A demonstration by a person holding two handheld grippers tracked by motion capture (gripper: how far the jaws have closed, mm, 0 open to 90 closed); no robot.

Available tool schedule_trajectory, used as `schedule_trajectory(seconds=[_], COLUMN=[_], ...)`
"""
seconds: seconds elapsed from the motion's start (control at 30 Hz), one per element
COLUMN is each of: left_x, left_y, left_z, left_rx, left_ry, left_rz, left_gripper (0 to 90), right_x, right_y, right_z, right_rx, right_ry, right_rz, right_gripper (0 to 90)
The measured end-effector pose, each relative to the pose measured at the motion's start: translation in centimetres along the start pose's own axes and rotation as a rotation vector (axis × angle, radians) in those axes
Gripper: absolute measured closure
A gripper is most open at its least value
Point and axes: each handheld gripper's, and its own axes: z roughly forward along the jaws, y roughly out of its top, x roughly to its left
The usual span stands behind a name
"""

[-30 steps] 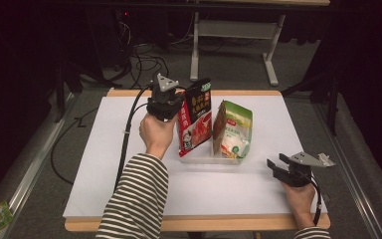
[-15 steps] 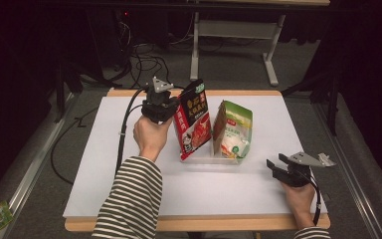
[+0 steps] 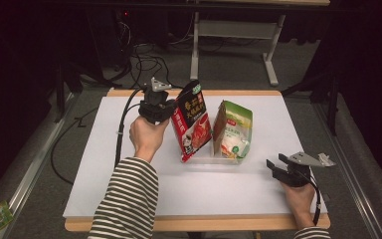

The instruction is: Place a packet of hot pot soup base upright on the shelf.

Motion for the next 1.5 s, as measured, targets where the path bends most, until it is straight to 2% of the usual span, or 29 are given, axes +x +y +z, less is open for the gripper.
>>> schedule_trajectory(seconds=[0.2, 0.5, 0.87, 1.2, 1.33, 1.5], left_x=[0.1, -0.8, -2.4, -3.6, -4.0, -5.1], left_y=[0.0, 0.4, 1.4, 1.8, 1.6, 0.6], left_z=[0.1, 0.1, 0.2, 1.3, 1.0, 0.1], left_rx=[0.011, -0.057, -0.08, -0.129, -0.128, -0.129], left_ry=[0.02, 0.045, 0.098, 0.152, 0.154, 0.159], left_rz=[0.003, -0.006, 0.057, 0.077, 0.092, 0.129], left_gripper=[87.3, 88.4, 88.6, 88.7, 88.7, 88.3], right_x=[0.0, 0.0, 0.0, -0.1, 0.0, 0.0], right_y=[0.0, 0.0, 0.0, 0.0, 0.0, 0.0], right_z=[0.0, 0.0, 0.0, 0.0, 0.0, 0.0], right_rx=[0.001, 0.005, 0.002, -0.002, -0.002, -0.001], right_ry=[0.0, 0.0, 0.0, 0.001, 0.0, 0.0], right_rz=[0.001, -0.005, 0.003, -0.004, 0.004, -0.006], right_gripper=[43.2, 43.1, 43.1, 43.0, 43.0, 43.0])
